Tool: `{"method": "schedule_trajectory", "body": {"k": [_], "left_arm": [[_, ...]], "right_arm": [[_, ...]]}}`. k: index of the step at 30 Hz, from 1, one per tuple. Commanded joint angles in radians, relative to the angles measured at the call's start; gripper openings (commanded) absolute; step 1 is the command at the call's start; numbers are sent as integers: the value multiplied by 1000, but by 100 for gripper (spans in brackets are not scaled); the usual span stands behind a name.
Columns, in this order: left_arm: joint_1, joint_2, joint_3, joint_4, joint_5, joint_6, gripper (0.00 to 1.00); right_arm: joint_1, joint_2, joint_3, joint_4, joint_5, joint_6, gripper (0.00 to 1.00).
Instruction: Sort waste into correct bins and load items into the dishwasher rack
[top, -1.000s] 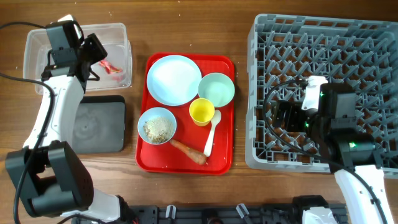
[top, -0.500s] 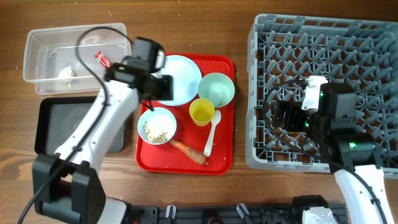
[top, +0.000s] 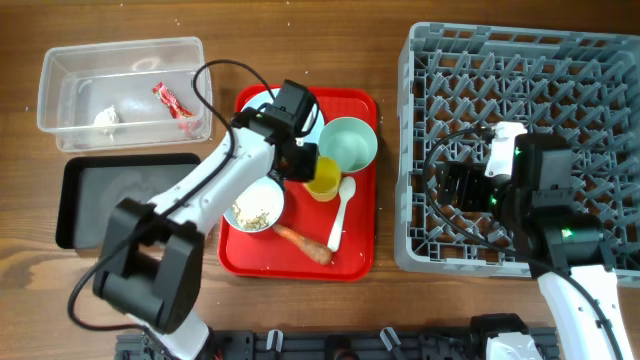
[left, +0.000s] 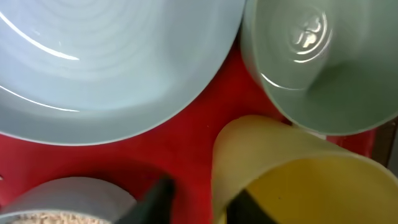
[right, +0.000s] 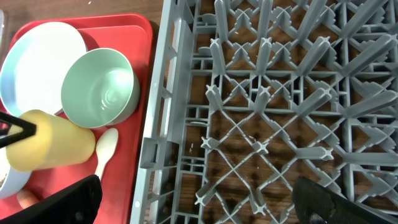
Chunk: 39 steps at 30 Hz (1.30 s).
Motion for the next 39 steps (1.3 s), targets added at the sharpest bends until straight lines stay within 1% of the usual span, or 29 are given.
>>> {"method": "schedule_trajectory", "body": {"k": [1,6,9,12,13,14,15,17,18,19,21,23,27,29,39], "left_arm": [[-3,11,6,6,24,-6,4],[39,-22,12,-40,46,-5,4],[102,-76,37,-96,181,-5,4],[207,-140,43,-64,435,-5,4],[251,-148,43,-24,583,-5,4],[294,-146,43,37,770,-6,4],[319,-140,43,100,904,-24,4],[334,-138,43,184,995,-92,4],[334,-138,43,246,1036,-133,4],[330,-138,43,298,1069,-167,4],[319,-138,43,359,1098,-221,4],[302,-138,43,416,1115,-294,4],[256,-138,43,480,1123,-359,4],[223,-138,43,498,1123,-393,4],[138,-138,43,500,1123,-447,4]], "right_arm": [[-4,2,22,0,-12,-19,100],[-4,2,22,0,-11,-19,100],[-4,2,22,12,27,-16,100],[-4,6,22,77,109,68,100],[-4,14,22,117,90,78,100],[-4,34,22,182,-8,67,100],[-4,57,22,242,-167,6,100],[-4,96,22,323,-461,-103,100],[-4,126,22,372,-655,-160,100],[-4,149,22,406,-770,-180,100],[-4,188,22,462,-898,-178,100],[-4,224,22,512,-983,-178,99],[-4,274,22,602,-1098,-178,100],[-4,283,22,630,-1101,-178,100],[-4,283,22,749,-1104,-178,100]]}}
